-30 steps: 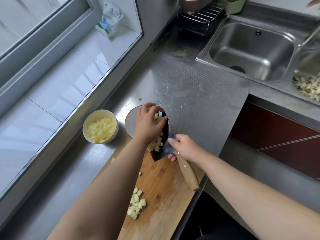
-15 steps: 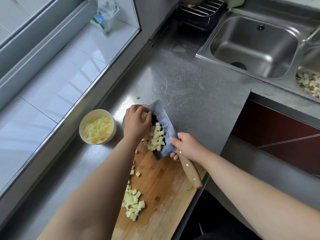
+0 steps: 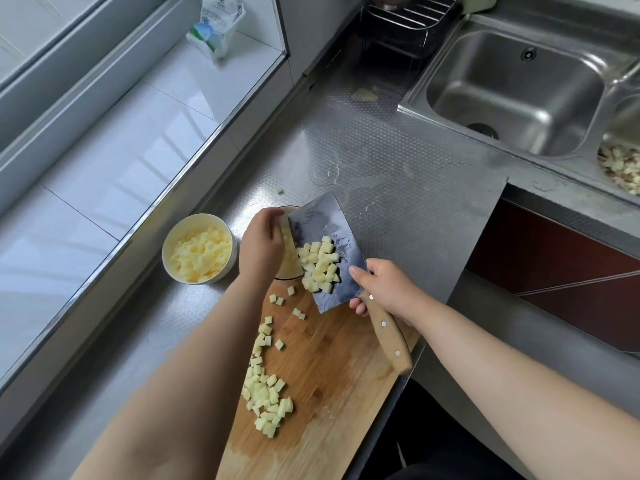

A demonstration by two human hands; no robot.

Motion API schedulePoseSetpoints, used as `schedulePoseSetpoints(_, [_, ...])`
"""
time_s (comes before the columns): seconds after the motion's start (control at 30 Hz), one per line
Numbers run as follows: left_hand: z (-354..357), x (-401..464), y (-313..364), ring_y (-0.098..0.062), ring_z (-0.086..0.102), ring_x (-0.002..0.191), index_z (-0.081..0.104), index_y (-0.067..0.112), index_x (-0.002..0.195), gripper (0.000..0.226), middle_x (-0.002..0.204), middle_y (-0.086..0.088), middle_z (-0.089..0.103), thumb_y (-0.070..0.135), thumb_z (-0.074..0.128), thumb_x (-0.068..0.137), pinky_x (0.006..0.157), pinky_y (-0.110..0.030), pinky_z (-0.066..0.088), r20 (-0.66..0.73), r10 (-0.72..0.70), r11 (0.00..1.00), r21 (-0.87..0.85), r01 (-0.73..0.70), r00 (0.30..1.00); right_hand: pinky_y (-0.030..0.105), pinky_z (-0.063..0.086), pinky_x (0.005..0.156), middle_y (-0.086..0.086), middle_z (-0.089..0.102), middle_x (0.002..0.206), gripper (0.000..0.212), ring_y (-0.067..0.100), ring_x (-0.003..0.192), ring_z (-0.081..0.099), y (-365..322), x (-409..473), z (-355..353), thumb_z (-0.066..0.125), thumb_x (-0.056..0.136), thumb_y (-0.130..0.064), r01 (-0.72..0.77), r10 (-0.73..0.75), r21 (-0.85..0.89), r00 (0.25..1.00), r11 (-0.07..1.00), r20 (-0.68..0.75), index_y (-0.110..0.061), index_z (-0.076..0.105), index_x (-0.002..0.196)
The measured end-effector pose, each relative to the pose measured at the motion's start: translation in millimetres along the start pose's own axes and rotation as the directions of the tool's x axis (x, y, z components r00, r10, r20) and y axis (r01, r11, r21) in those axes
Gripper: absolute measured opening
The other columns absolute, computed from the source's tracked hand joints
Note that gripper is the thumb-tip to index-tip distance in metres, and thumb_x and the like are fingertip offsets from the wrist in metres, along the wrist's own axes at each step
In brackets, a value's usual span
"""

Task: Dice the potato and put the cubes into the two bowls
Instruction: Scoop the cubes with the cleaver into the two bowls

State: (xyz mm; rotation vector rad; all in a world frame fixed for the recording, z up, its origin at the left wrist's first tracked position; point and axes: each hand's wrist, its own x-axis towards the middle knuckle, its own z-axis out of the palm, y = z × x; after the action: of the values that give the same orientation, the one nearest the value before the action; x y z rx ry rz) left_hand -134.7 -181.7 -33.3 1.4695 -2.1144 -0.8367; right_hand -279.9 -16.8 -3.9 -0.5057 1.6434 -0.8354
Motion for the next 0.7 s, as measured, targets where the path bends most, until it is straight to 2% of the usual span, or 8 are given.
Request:
schedulePoseSetpoints(0.1, [-2, -14, 15, -0.014, 0.054, 0.107, 0.062, 0.012, 0.109, 0.026, 0.11, -0.001, 0.06, 0.031, 0.048, 0.097, 0.091, -0.028, 0.042, -0.059, 0.297, 0.954, -0.014, -0.298, 0.953, 0.029, 0.052, 0.048, 0.018, 0.063, 0.065, 0.027, 0.022, 0.049, 0.06, -5, 2, 2, 0.048, 0.102, -0.025, 0.003, -0.002, 0.028, 1.0, 1.0, -0.014, -0.009, 0.044, 0.08])
schedulePoseSetpoints(0.2, [3, -26, 29, -0.018, 0.047, 0.11, 0.061, 0.011, 0.108, 0.038, 0.115, -0.006, 0.054, 0.043, 0.049, 0.093, 0.094, -0.028, 0.035, 0.056, 0.506, 0.86, 0.039, -0.509, 0.861, 0.031, 0.051, 0.049, 0.013, 0.061, 0.06, 0.027, 0.025, 0.049, 0.059, -12, 10, 8, 0.049, 0.101, -0.026, 0.012, -0.01, 0.071, 1.0, 0.997, -0.029, -0.013, 0.046, 0.078])
schedulePoseSetpoints(0.27, [10, -28, 32, -0.022, 0.046, 0.109, 0.061, 0.011, 0.108, 0.04, 0.116, -0.008, 0.053, 0.046, 0.05, 0.091, 0.094, -0.03, 0.035, 0.122, 0.561, 0.817, 0.077, -0.571, 0.819, 0.034, 0.052, 0.053, 0.012, 0.062, 0.061, 0.025, 0.025, 0.048, 0.06, -17, 15, 12, 0.05, 0.101, -0.03, 0.04, -0.038, 0.051, 0.999, 0.998, -0.032, -0.014, 0.05, 0.081])
schedulePoseSetpoints(0.33, [15, -25, 30, -0.024, 0.046, 0.108, 0.061, 0.012, 0.108, 0.039, 0.115, -0.007, 0.053, 0.045, 0.051, 0.09, 0.093, -0.031, 0.036, 0.138, 0.546, 0.817, 0.132, -0.562, 0.826, 0.036, 0.053, 0.056, 0.013, 0.063, 0.06, 0.027, 0.024, 0.048, 0.06, -23, 17, 16, 0.049, 0.1, -0.032, 0.053, -0.051, 0.048, 0.998, 0.997, -0.037, -0.013, 0.05, 0.082])
schedulePoseSetpoints(0.47, [20, -13, 22, -0.023, 0.045, 0.101, 0.061, 0.009, 0.1, 0.028, 0.109, -0.009, 0.053, 0.033, 0.05, 0.092, 0.09, -0.03, 0.037, 0.075, 0.471, 0.863, 0.169, -0.477, 0.879, 0.036, 0.055, 0.055, 0.016, 0.062, 0.063, 0.025, 0.021, 0.049, 0.062, -30, 20, 21, 0.047, 0.101, -0.028, 0.07, -0.07, -0.001, 0.996, 0.998, -0.058, -0.008, 0.045, 0.087])
schedulePoseSetpoints(0.57, [21, -4, 15, -0.025, 0.043, 0.094, 0.058, 0.005, 0.094, 0.025, 0.104, -0.012, 0.053, 0.027, 0.046, 0.091, 0.083, -0.033, 0.038, 0.05, 0.429, 0.881, 0.197, -0.43, 0.902, 0.036, 0.054, 0.057, 0.011, 0.057, 0.061, 0.029, 0.022, 0.052, 0.063, -29, 21, 21, 0.047, 0.102, -0.025, 0.091, -0.093, -0.025, 0.992, 0.996, -0.085, -0.011, 0.039, 0.078])
schedulePoseSetpoints(0.7, [17, 3, 2, -0.028, 0.043, 0.095, 0.058, 0.006, 0.097, 0.026, 0.103, -0.012, 0.053, 0.027, 0.042, 0.092, 0.078, -0.036, 0.039, 0.056, 0.349, 0.899, 0.261, -0.351, 0.935, 0.042, 0.055, 0.061, 0.007, 0.055, 0.058, 0.032, 0.028, 0.056, 0.064, -23, 21, 18, 0.048, 0.101, -0.025, 0.104, -0.104, -0.009, 0.987, 0.995, -0.126, -0.013, 0.036, 0.075])
